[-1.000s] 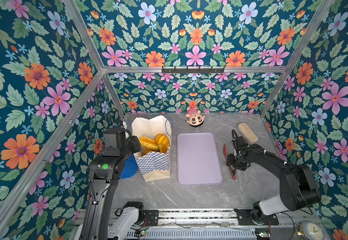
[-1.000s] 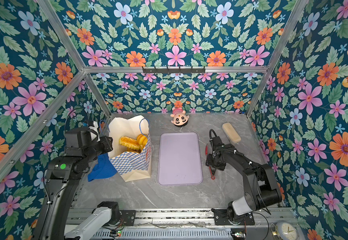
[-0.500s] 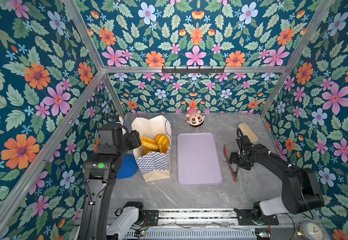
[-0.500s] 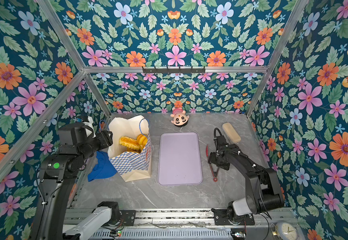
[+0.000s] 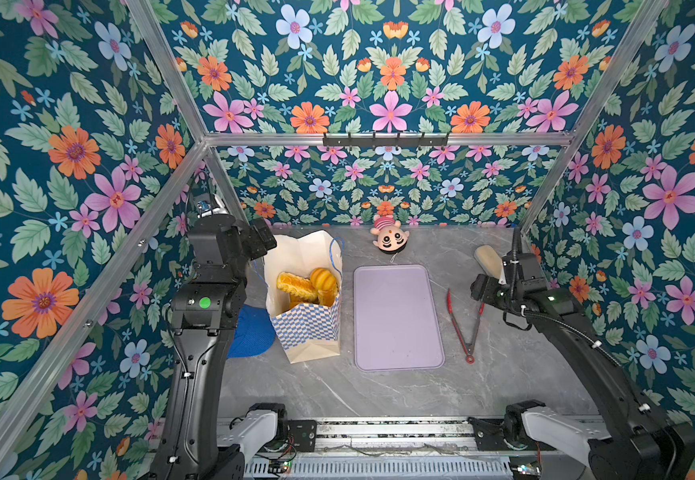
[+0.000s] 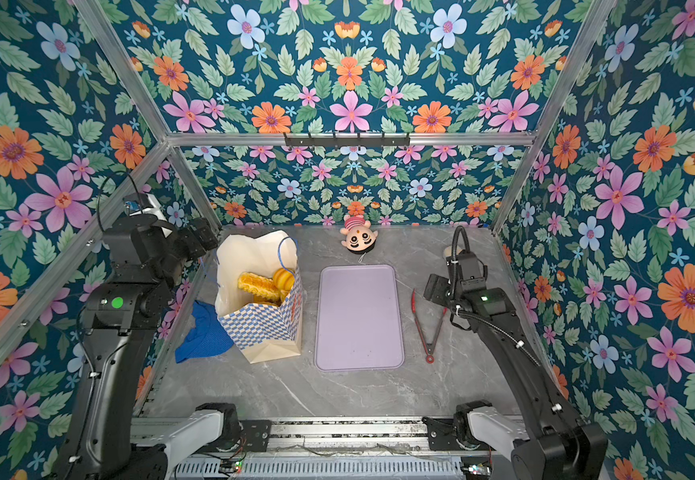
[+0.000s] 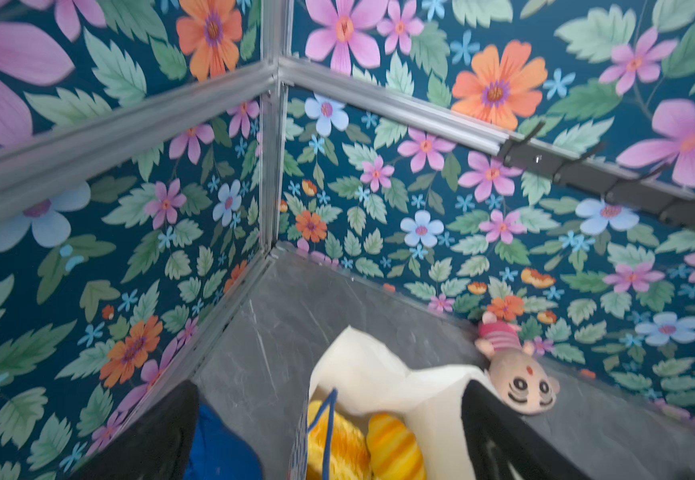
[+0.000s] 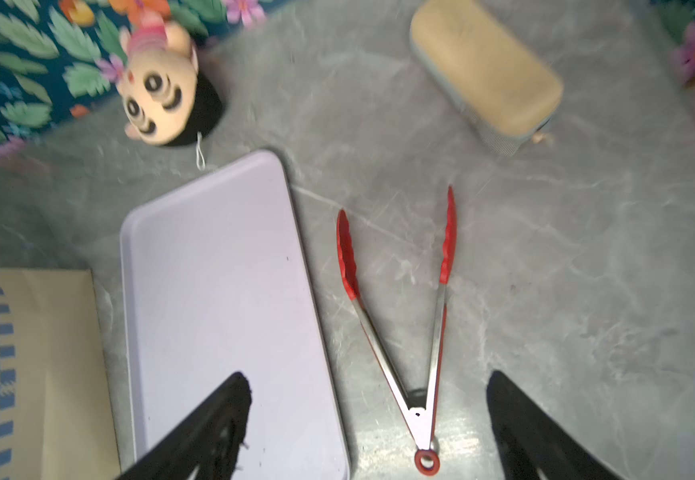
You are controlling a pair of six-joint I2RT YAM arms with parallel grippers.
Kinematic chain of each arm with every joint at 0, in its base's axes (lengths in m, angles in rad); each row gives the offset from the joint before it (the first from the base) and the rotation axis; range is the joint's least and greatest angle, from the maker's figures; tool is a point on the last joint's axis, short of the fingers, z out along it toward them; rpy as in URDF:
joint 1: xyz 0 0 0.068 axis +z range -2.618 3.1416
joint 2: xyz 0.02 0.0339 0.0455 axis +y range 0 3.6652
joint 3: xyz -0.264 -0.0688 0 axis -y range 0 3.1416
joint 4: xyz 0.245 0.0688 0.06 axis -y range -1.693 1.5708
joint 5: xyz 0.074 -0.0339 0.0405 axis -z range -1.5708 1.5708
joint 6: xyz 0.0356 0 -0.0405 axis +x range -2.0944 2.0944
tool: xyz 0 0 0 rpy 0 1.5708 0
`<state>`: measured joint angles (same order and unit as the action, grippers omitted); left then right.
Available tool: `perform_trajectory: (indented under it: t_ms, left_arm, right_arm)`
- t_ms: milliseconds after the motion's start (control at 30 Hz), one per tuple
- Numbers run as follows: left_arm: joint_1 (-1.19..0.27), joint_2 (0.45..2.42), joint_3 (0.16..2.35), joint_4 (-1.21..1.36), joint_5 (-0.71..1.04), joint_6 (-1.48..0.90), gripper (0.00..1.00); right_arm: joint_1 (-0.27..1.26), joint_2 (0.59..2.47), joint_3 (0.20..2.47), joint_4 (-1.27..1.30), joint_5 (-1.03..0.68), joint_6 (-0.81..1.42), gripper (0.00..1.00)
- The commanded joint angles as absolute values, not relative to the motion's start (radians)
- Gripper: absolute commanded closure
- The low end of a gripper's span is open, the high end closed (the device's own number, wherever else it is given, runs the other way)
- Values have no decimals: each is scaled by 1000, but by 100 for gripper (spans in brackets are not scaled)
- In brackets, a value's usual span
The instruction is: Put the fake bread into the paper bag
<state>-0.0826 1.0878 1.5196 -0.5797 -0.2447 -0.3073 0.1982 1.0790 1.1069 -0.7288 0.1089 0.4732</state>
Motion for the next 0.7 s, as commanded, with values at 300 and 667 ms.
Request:
perform_trajectory:
  t_ms: [300, 667]
  left_arm:
    - [189, 1264, 1432, -183, -294, -375, 1]
    - [256, 1310, 791, 273, -290, -368, 0]
  right_arm:
    - [198, 817, 871, -169, 273, 233, 1]
    - [75, 1002, 737, -46, 268, 261, 1]
